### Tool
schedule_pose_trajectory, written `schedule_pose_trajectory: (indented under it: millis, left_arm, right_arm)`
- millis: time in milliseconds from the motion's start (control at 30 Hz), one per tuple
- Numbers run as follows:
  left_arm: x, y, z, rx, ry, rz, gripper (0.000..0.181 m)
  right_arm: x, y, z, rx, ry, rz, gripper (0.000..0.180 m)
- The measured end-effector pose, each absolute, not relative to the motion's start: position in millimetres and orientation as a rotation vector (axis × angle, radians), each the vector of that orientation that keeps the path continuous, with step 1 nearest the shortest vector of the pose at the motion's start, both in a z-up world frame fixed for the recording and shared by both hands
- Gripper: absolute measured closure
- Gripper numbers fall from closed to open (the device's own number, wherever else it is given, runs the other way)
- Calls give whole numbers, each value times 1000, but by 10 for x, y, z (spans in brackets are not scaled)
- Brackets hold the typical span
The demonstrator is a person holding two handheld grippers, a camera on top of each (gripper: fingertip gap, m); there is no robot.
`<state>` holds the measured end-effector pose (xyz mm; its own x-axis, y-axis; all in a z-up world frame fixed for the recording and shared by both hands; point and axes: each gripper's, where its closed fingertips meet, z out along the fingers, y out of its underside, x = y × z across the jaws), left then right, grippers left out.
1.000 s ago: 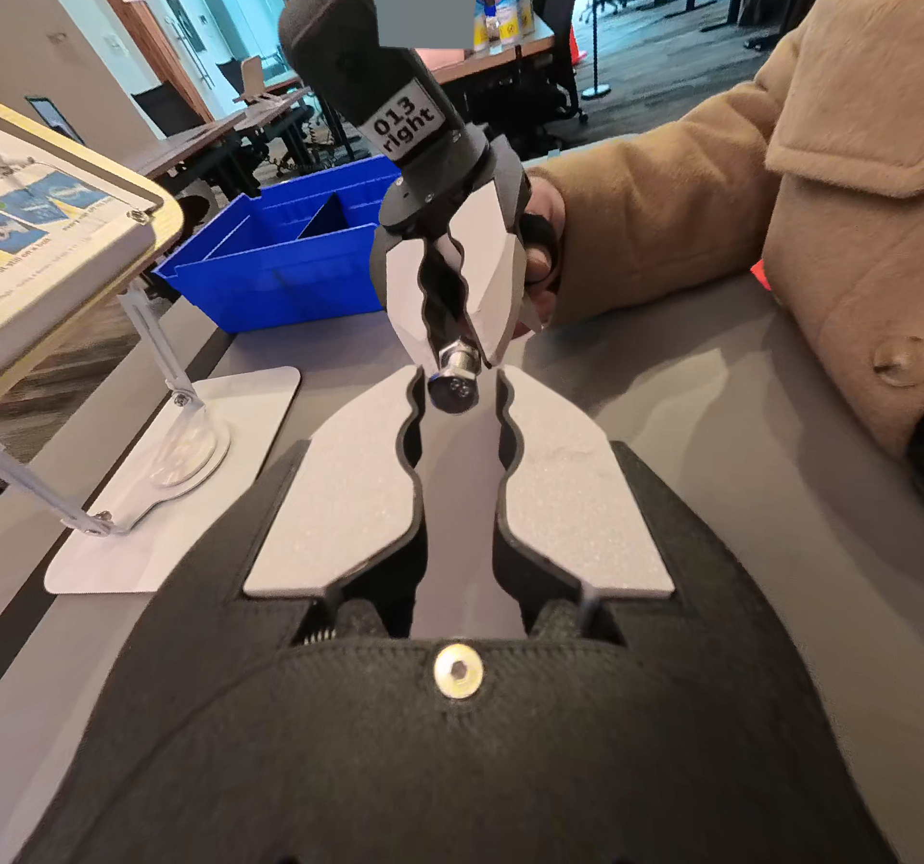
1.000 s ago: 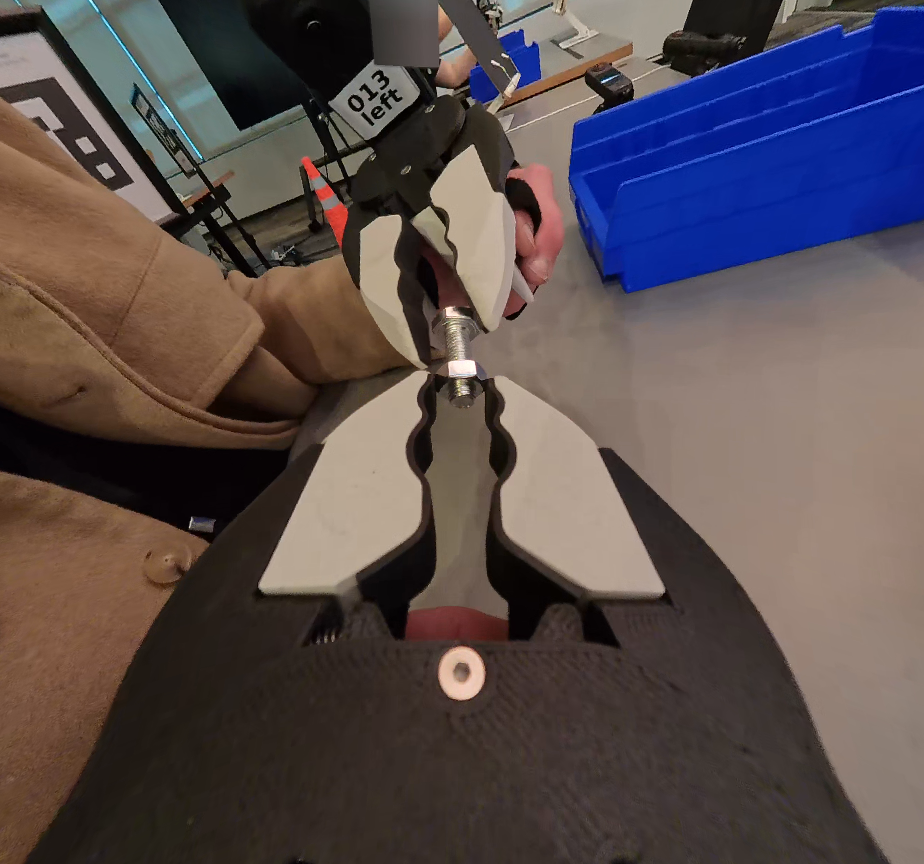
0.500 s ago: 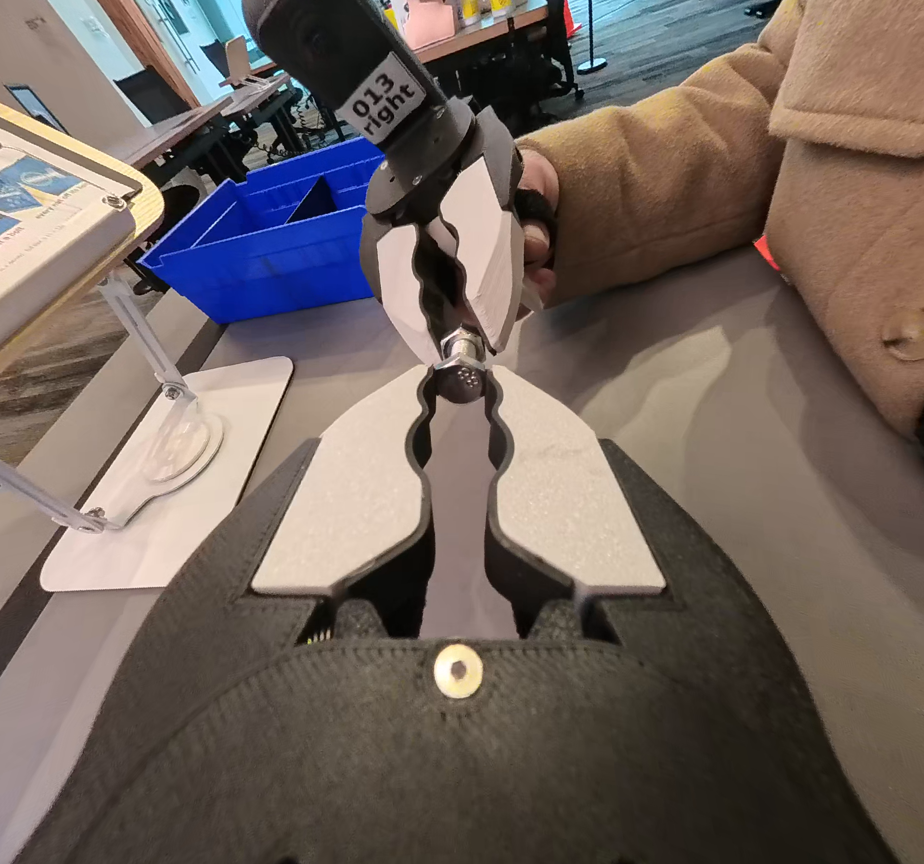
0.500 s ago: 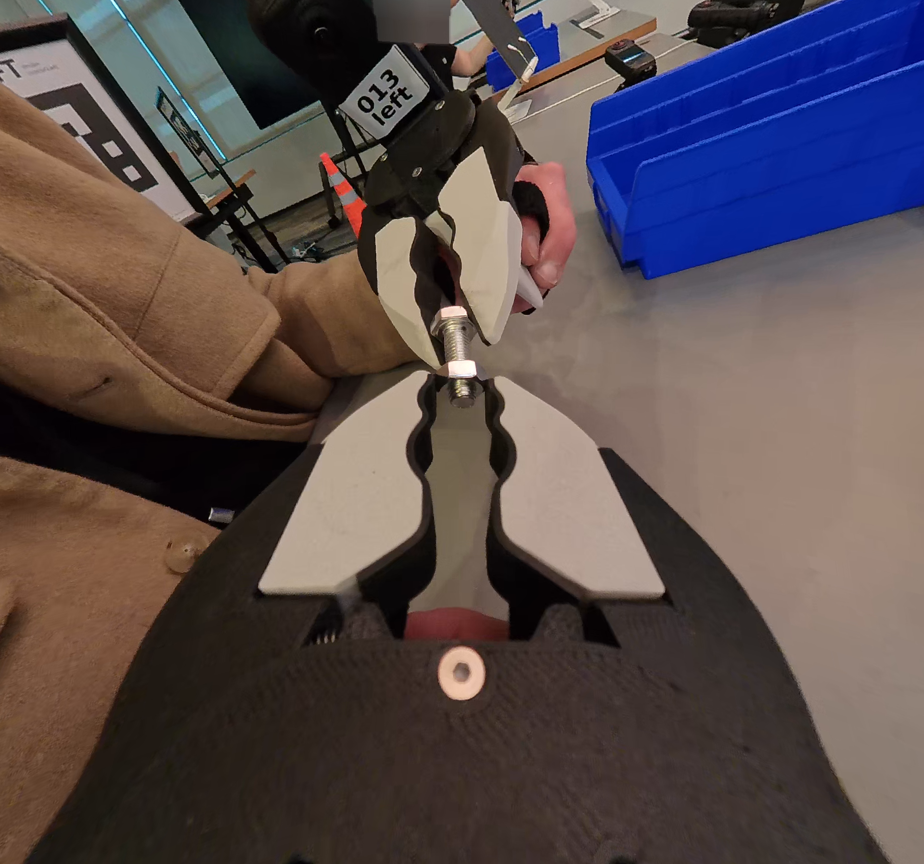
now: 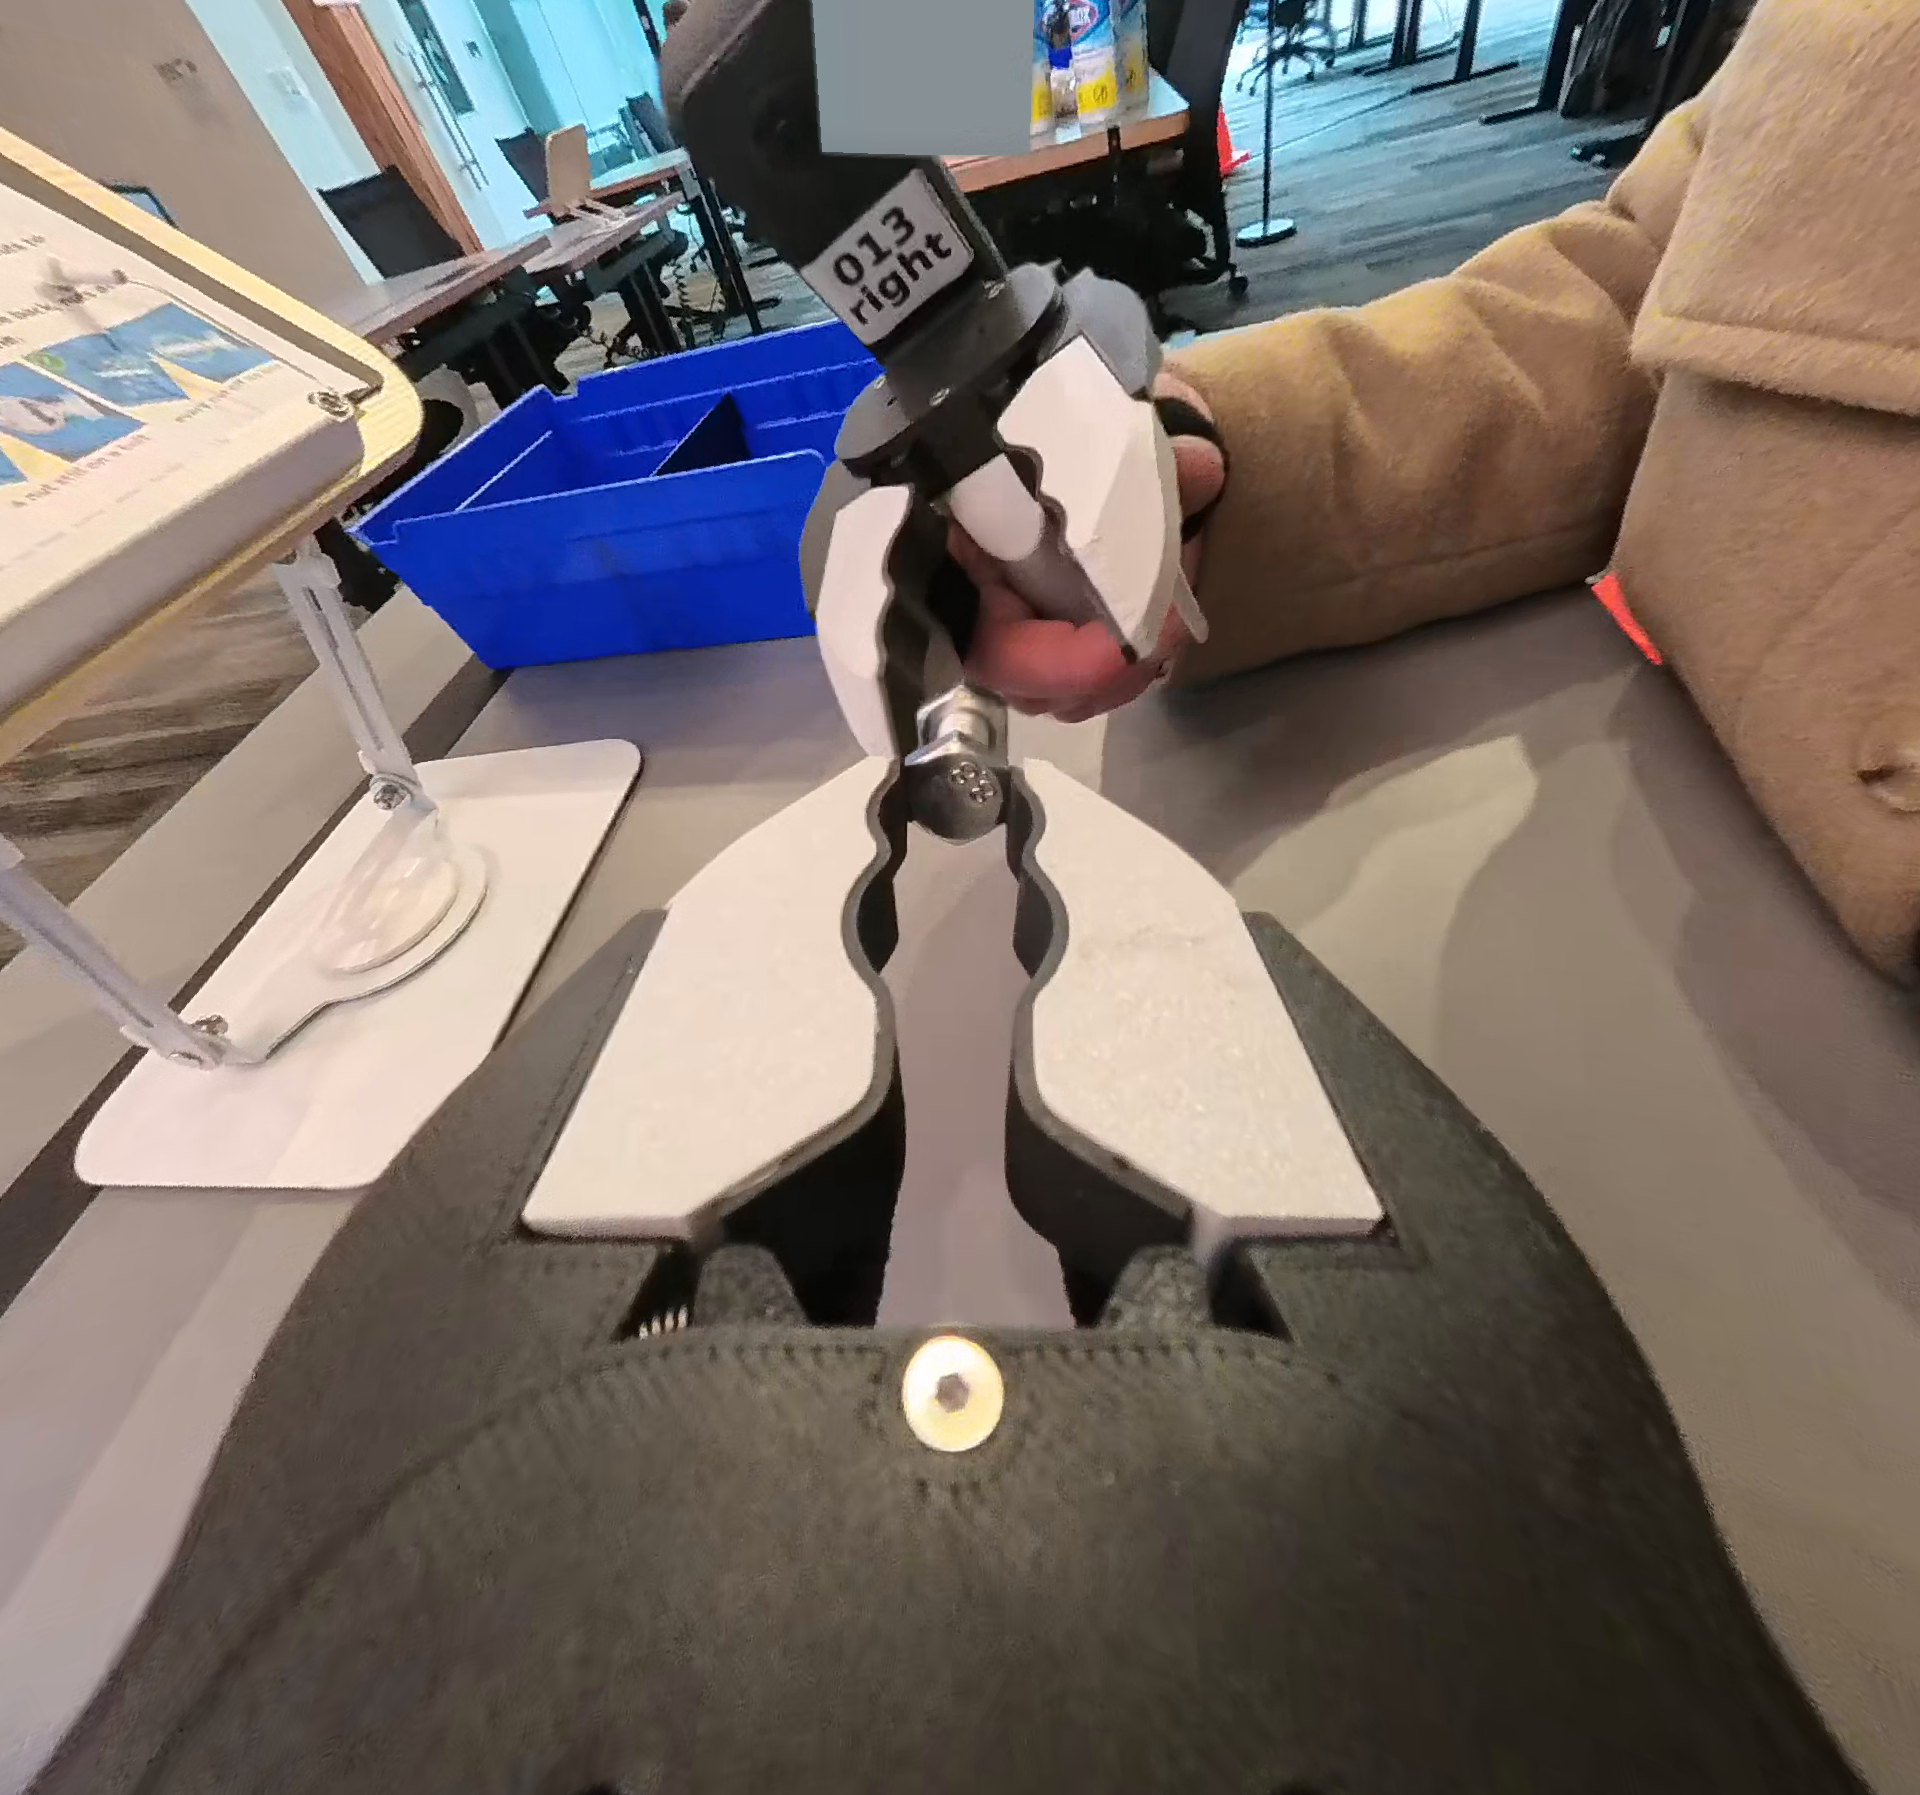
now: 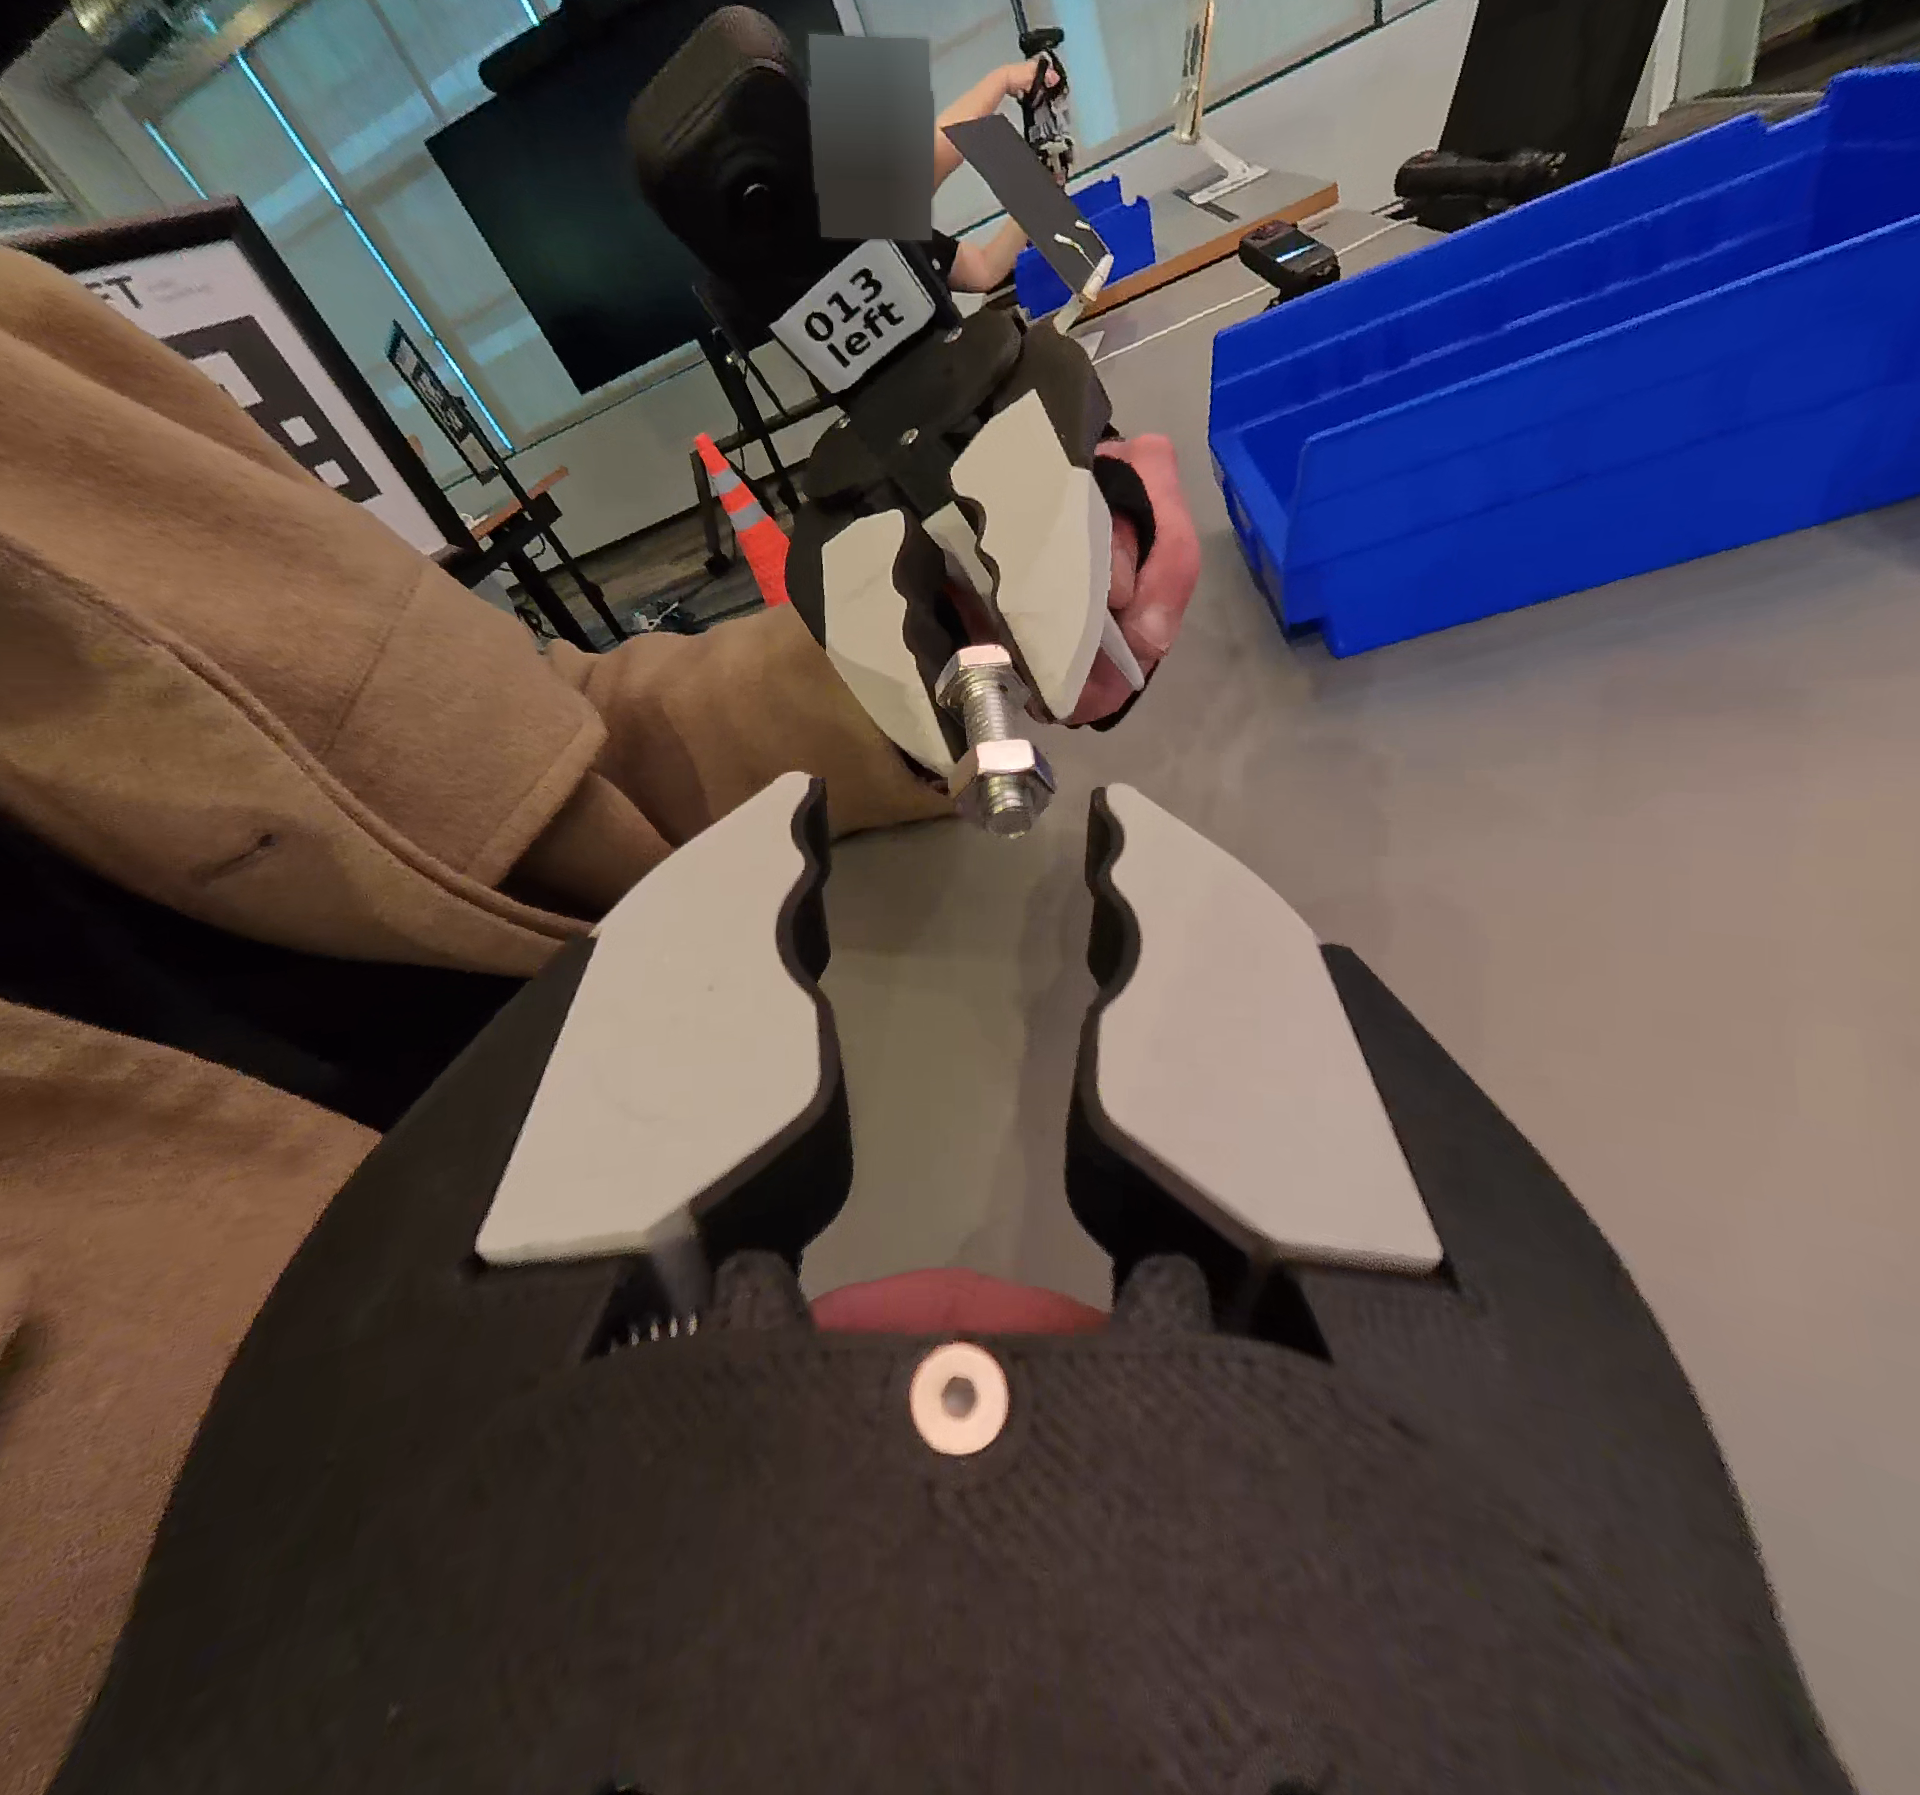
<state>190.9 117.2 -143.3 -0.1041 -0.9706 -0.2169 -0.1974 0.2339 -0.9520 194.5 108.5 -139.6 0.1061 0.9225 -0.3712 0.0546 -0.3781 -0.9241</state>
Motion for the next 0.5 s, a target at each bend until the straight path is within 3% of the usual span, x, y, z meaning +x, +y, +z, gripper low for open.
schedule_pose_trajectory:
  millis: [300,333,400,500]
  left_arm:
    - [1943,1176,-1471,-1164,1524,-966,163]
    - [1944,1179,-1480,-1169,1528,-961,163]
    - [1934,1242,-1481,-1187,1505,-922,163]
    - [1891,1262,-1407,-1176,1458,-981,163]
  right_arm:
    - [1912,1047,-1323,-1549,-968,1405,129]
    - [1928,1028,-1264,-1517,-964,1417,132]
    - [1969,758,-1088,-1370,-1073,1545,177]
    - [2025,857,-1084,-1386,-1068,1398,164]
